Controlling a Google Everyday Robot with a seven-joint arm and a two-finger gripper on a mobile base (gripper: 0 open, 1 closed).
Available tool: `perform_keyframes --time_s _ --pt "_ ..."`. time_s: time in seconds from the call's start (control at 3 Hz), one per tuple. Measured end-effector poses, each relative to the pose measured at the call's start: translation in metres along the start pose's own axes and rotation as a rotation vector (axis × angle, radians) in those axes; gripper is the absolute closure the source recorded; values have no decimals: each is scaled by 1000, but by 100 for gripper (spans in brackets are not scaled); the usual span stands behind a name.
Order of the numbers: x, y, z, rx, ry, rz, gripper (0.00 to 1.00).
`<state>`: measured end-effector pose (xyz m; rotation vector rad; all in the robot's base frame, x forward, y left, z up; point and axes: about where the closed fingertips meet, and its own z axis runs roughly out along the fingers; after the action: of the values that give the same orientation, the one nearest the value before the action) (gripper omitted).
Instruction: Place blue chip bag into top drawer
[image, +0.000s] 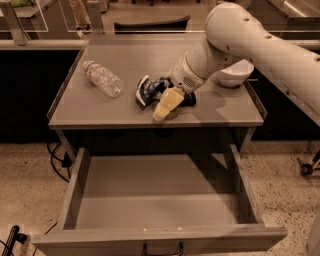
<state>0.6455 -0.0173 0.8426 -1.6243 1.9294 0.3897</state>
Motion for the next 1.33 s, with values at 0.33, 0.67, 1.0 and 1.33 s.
perform_keyframes --time_s 0.33,0.67,1.0,1.33 --pt "0 0 0 0 0 0 47" --pt "0 0 0 0 0 0 72" --pt "0 0 0 0 0 0 94" --pt "0 0 0 0 0 0 100"
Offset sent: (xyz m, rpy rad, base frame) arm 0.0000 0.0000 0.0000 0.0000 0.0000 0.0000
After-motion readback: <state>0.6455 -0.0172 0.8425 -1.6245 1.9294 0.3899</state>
